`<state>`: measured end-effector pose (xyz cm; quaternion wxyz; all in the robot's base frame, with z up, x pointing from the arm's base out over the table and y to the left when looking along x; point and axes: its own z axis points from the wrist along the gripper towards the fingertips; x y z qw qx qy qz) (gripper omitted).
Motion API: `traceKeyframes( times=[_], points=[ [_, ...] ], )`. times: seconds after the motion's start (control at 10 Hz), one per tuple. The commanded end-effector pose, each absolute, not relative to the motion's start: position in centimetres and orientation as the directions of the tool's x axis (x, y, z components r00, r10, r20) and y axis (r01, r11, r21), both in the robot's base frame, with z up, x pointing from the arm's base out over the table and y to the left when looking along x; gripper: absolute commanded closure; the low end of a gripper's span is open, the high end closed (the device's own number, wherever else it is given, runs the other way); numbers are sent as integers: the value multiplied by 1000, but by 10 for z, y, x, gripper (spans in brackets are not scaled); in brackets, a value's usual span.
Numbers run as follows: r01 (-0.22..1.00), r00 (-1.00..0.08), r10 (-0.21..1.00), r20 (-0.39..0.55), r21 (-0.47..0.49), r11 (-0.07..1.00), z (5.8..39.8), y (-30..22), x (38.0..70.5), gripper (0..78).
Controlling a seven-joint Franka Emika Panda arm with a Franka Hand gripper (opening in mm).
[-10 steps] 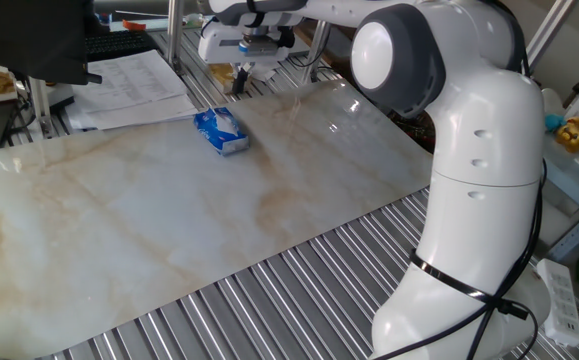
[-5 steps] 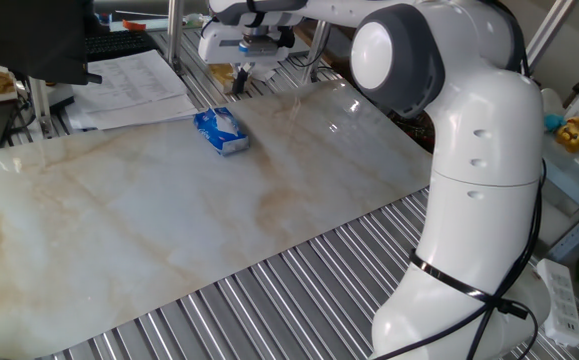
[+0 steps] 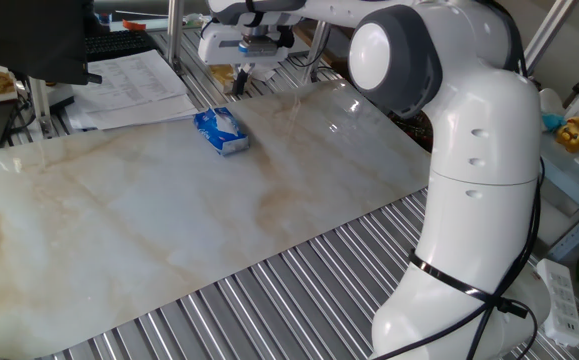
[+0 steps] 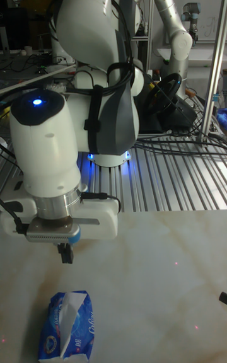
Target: Pull out a napkin
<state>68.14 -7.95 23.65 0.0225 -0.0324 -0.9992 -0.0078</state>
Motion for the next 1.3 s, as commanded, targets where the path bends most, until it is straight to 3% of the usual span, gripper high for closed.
traceKeyframes(
  times=[0.1,1.3],
  points=[
    [63,-997,62,41,14,998,238,-80,682,776],
    [76,-996,76,37,8,997,232,-77,715,776]
  ],
)
